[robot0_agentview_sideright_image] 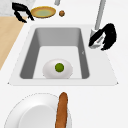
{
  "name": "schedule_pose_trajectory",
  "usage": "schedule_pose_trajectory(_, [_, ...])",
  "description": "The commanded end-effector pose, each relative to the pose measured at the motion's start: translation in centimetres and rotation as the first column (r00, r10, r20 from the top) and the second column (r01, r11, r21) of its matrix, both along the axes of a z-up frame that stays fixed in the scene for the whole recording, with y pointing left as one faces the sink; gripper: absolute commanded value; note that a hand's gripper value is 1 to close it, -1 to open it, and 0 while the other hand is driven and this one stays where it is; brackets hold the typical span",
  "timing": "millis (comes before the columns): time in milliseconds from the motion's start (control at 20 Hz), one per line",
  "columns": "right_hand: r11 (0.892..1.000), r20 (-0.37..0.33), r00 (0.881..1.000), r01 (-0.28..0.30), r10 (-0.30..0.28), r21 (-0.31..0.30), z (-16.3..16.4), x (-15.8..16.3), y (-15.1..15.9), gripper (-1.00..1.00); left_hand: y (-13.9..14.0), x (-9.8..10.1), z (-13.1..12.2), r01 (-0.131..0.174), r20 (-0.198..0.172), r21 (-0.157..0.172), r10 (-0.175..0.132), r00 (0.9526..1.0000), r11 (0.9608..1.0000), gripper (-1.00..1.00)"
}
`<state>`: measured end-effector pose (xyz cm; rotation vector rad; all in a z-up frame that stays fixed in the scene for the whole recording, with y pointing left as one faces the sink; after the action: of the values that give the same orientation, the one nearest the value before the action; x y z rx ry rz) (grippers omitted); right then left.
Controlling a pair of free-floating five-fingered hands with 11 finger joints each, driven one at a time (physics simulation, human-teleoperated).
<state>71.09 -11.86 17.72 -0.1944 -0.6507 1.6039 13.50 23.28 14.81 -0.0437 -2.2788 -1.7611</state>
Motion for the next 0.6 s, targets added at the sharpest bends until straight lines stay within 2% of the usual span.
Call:
schedule_pose_trajectory(0, [1.0,0.032,0.999,0.01,-0.01,0.0,2.4,0.0,-0.6,-1.0,0.0,0.0,0.0,0.0,0.0,0.0,0.0,1.0,1.0,0.0])
schedule_pose_trajectory(250, [1.0,0.06,0.998,0.005,-0.005,-0.011,5.0,-0.8,-1.3,-1.0,0.0,0.0,0.0,0.0,0.0,0.0,0.0,1.0,1.0,0.0])
schedule_pose_trajectory(450, [1.0,0.095,0.995,-0.016,0.017,-0.012,5.1,-1.9,-2.2,-1.0,0.0,0.0,0.0,0.0,0.0,0.0,0.0,1.0,1.0,0.0])
schedule_pose_trajectory(550, [1.0,0.108,0.994,-0.007,0.008,-0.006,5.6,-2.3,-2.7,-1.0,0.0,0.0,0.0,0.0,0.0,0.0,0.0,1.0,1.0,0.0])
